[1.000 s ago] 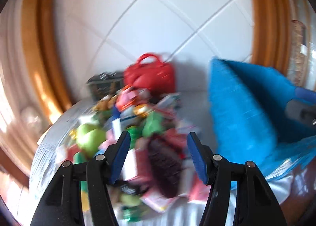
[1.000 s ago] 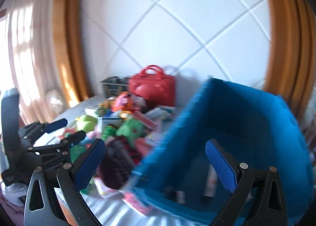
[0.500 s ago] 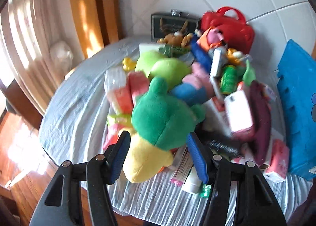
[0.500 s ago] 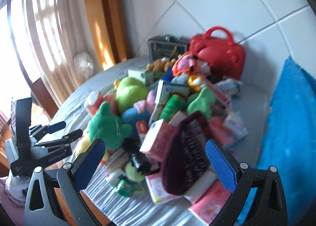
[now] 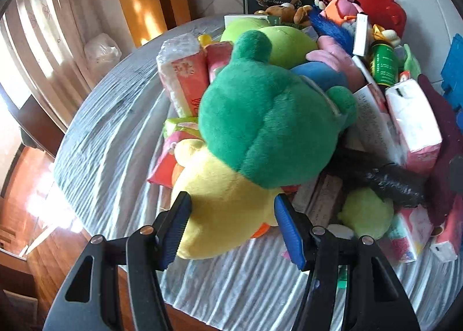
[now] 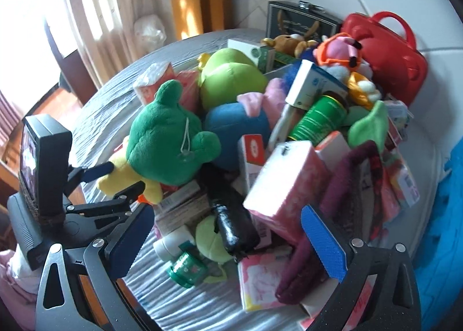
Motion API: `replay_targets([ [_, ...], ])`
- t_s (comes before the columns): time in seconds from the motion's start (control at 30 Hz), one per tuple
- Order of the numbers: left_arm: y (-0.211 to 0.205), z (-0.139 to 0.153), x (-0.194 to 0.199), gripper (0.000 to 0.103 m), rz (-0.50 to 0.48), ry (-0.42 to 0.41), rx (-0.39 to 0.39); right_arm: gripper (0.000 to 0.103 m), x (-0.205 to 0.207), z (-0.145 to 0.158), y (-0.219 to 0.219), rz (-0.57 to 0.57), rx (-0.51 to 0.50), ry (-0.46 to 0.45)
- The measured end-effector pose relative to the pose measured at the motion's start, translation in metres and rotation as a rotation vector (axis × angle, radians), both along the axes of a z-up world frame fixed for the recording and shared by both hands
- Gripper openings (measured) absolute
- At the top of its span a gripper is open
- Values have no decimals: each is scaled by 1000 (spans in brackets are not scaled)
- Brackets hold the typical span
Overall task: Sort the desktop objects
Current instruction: 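Move both grippers back to the pile toward the green plush toy, then grasp the green and yellow plush toy with the right gripper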
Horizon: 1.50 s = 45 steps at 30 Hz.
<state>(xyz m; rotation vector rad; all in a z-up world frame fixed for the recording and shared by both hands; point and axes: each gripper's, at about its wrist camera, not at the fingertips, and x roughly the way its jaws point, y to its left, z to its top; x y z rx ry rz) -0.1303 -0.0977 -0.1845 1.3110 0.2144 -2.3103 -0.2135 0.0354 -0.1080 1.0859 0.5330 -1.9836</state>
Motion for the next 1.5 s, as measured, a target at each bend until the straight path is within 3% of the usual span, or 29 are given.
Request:
replay_targets([
  [0.1,-18,-4,10,63,-12,4,65,103,3,-6,-21,41,8,10],
  [0.23,-29,1,24,63,-14,21,93,103,2,-17,-48,66,19,-14],
  [0.37,-33,-12,21,64,2,49,235,103,1,-22,-53,62,8,-42],
  [0.5,-27,-30,12,71,-4,11,194,103,-1,-27,-53,51,30,-42],
  [0.6,-39,-40,14,72,-6,-58,109,103,-1,-30,-56,51,49,-40],
  [0.73,-71,-30,26,73,10,-95,-22,103,3,-33,-63,62,40,-53],
  [0.87,-90,-17,36,72,-18,-53,1,103,6,-41,-79,68,32,-87],
  [1.1,-80,-19,37,72,-63,3,36,103,7,-71,-103,81,23,-229],
  [1.43,-97,-18,24,72,-102,44,94,103,3,-92,-124,57,15,-191],
  [1.5,-94,-18,20,67,-114,32,90,103,1,-97,-130,54,14,-205],
])
